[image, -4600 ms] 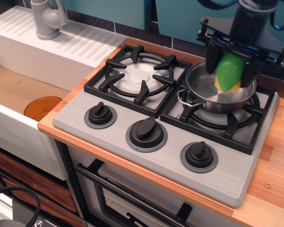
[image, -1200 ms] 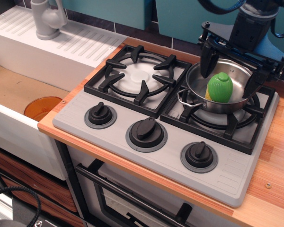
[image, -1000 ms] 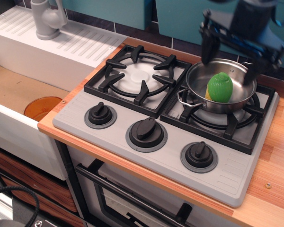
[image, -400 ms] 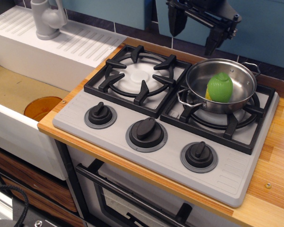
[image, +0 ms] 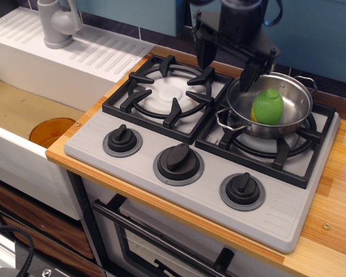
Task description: Put corncob in pot or pan an put pot or pan on stove
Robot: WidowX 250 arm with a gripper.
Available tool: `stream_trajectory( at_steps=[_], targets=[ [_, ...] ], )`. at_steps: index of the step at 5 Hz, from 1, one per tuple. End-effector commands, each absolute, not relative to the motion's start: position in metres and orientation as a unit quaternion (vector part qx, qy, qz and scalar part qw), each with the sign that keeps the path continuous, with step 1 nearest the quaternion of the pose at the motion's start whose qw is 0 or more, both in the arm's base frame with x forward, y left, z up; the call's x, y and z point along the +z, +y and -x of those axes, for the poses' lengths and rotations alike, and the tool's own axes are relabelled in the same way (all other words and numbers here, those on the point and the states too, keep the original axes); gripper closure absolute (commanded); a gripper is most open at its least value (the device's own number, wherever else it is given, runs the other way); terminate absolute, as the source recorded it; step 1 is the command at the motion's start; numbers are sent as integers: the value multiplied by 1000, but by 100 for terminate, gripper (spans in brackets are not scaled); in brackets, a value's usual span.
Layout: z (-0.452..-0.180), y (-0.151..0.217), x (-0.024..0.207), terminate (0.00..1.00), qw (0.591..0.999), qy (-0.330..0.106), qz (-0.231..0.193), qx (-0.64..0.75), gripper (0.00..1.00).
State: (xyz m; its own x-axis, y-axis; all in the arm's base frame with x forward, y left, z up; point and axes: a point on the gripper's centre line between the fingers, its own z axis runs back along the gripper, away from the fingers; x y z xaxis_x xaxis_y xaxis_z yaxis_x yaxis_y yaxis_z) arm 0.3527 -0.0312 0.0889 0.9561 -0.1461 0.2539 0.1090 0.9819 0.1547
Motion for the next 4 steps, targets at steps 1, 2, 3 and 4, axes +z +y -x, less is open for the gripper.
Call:
stream_trajectory(
  at_steps=[1,2,3,4],
  targets=[
    [-352,-52,83,0,980,-182,-70,-42,0],
    [-350,-64,77,0,979,-189,-70,-32,0],
    [-352,-71,74,0,978,-193,-72,-28,0],
    [-355,-75,74,0,977,-199,-69,-28,0]
  ],
)
